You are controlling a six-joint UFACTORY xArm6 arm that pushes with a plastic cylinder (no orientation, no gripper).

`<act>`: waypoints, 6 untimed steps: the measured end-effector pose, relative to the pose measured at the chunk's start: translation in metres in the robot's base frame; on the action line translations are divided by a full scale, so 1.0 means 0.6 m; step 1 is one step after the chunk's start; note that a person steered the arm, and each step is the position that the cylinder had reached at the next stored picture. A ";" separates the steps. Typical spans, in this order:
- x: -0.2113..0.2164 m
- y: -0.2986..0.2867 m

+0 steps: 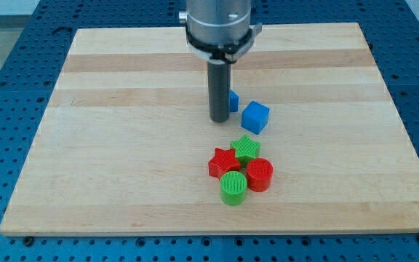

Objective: Slide the blue triangle towards left

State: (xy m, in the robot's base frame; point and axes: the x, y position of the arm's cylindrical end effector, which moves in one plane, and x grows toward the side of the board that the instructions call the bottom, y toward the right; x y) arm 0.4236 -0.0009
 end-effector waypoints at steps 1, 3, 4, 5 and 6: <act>-0.053 0.000; -0.120 0.029; -0.091 0.035; -0.090 0.086; -0.124 0.123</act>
State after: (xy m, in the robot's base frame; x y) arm 0.3489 0.0731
